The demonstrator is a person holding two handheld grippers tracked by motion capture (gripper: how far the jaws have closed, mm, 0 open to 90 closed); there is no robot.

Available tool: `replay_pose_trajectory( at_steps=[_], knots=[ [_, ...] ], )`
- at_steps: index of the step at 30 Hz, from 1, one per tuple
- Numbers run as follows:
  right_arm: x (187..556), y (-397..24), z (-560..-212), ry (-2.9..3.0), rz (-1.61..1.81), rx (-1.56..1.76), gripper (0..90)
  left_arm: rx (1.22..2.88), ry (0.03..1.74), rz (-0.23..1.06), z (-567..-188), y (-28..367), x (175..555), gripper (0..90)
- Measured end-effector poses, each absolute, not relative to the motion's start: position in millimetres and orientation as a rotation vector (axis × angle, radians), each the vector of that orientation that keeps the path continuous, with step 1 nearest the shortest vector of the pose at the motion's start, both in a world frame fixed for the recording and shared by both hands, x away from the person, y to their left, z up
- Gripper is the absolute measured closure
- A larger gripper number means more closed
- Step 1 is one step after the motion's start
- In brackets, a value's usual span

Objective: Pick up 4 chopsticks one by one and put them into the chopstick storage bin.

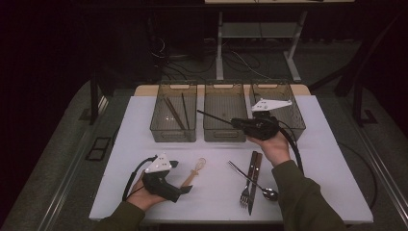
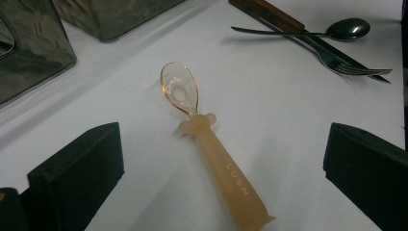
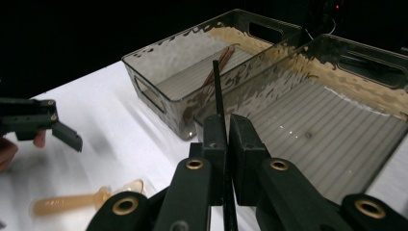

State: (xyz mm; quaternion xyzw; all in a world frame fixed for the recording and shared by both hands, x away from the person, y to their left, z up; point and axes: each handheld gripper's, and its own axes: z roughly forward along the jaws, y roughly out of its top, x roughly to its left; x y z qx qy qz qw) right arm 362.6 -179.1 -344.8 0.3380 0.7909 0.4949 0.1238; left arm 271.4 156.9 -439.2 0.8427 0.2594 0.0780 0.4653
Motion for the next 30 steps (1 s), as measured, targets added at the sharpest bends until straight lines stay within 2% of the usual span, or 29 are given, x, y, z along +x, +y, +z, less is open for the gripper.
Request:
replay_pose_trajectory(
  at_steps=[30],
  knots=[
    [438,-76,-352,2.336,1.316,1.062,85.6,2.058,0.64,0.192,-438,158,271,0.0]
  ],
)
